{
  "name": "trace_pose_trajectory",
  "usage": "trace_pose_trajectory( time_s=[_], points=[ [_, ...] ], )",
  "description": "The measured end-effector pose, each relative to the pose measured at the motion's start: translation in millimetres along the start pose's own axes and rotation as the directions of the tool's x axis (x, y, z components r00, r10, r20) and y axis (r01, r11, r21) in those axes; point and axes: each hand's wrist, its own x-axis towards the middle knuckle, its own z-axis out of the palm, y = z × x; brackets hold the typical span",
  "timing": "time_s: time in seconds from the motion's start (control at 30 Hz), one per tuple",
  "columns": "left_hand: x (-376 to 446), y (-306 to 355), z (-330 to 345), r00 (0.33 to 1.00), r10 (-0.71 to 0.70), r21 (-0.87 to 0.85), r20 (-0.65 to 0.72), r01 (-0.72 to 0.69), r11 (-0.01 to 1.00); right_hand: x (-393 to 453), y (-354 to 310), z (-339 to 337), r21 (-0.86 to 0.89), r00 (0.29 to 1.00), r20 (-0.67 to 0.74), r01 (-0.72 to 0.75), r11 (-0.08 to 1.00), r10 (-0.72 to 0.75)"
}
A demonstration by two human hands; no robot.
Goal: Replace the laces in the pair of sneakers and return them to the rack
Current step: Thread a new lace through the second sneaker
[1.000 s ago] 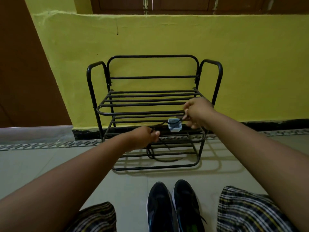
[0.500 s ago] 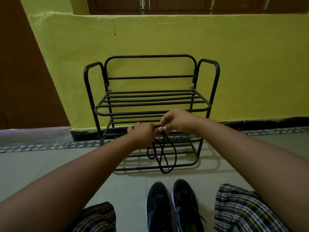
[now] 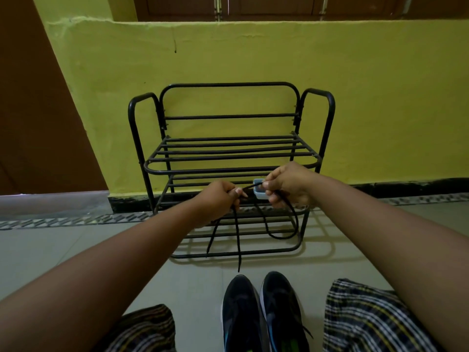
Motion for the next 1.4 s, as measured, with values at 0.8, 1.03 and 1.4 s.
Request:
trace_pose_trajectory(
  time_s=[0.8, 1.03, 1.4],
  points=[
    [-0.2, -0.6, 5.1, 0.998, -0.016, -0.365, 0.060, 0.037, 0.930, -1.7, -2.4, 6.9, -0.048, 0.926, 0.364, -0.089, 0.995, 0.100],
    [-0.4, -11.1, -7.9, 0.995, -0.071, -0.321, 0.076, 0.092, 0.943, 3.9, 6.5, -13.2, 0.051, 0.971, 0.231, -0.077, 0.996, 0.063],
    [-2.4, -17.5, -14.7, 0.996, -0.092, -0.244, 0.020, 0.095, 0.965, 9.2, 19.7, -25.5, 0.129, 0.999, -0.042, -0.024, 0.991, 0.029]
  ],
)
